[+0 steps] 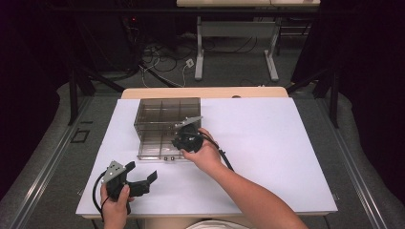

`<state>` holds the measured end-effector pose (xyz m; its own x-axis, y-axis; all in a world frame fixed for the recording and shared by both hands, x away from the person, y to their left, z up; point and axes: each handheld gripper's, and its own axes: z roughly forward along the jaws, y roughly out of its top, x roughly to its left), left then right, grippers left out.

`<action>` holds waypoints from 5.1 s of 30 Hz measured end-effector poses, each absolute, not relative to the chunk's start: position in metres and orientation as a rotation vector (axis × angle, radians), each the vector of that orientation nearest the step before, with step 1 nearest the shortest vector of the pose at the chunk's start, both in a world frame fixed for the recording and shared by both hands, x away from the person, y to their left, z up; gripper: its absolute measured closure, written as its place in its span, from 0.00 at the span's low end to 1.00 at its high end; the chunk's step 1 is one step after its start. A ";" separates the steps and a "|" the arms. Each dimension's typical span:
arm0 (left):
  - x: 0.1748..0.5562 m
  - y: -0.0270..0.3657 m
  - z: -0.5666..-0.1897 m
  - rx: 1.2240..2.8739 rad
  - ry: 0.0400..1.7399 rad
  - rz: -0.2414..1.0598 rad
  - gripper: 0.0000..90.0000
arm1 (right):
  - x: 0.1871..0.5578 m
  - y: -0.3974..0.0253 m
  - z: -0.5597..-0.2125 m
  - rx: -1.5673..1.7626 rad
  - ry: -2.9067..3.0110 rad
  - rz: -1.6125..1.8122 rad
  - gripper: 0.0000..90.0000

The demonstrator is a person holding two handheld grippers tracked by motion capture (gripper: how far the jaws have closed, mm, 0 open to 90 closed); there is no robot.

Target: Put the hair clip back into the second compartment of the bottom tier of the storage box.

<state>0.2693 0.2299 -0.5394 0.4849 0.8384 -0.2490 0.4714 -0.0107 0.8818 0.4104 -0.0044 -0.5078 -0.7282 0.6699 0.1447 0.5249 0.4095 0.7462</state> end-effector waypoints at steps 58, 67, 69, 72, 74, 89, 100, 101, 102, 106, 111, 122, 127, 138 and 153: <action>0.270 0.229 -0.540 1.659 1.135 0.418 0.01 | 0.413 0.011 -0.533 0.992 2.466 1.267 0.68; 0.271 0.229 -0.540 1.660 1.134 0.416 0.01 | 0.412 0.010 -0.530 0.972 2.464 1.251 0.58; 0.271 0.229 -0.540 1.660 1.134 0.416 0.01 | 0.413 0.010 -0.531 0.955 2.438 1.268 0.57; 0.271 0.229 -0.540 1.660 1.134 0.416 0.01 | 0.413 0.010 -0.530 0.943 2.423 1.255 0.54; 0.271 0.229 -0.540 1.659 1.134 0.415 0.01 | 0.412 0.009 -0.530 0.943 2.422 1.258 0.53; 0.271 0.228 -0.541 1.655 1.138 0.410 0.01 | 0.408 0.005 -0.521 0.927 2.434 1.291 0.46; 0.272 0.227 -0.541 1.658 1.138 0.409 0.01 | 0.405 0.001 -0.514 0.874 2.452 1.320 0.43; 0.272 0.227 -0.541 1.659 1.137 0.409 0.01 | 0.404 0.001 -0.514 0.882 2.461 1.316 0.44; 0.272 0.227 -0.541 1.659 1.138 0.409 0.01 | 0.403 0.001 -0.514 0.879 2.467 1.313 0.44; 0.272 0.227 -0.541 1.659 1.138 0.410 0.01 | 0.400 0.001 -0.512 0.872 2.485 1.310 0.49; 0.272 0.228 -0.541 1.658 1.136 0.411 0.01 | 0.395 0.000 -0.512 0.843 2.492 1.320 0.56; 0.272 0.228 -0.541 1.659 1.138 0.411 0.01 | 0.391 -0.009 -0.516 0.865 2.492 1.319 0.71; 0.272 0.228 -0.541 1.661 1.136 0.412 0.01 | 0.389 -0.012 -0.520 0.870 2.522 1.290 0.77; 0.272 0.228 -0.541 1.663 1.136 0.415 0.01 | 0.386 -0.014 -0.531 0.878 2.561 1.253 0.94; 0.272 0.228 -0.541 1.663 1.136 0.415 0.01 | 0.388 -0.014 -0.544 0.899 2.593 1.218 1.00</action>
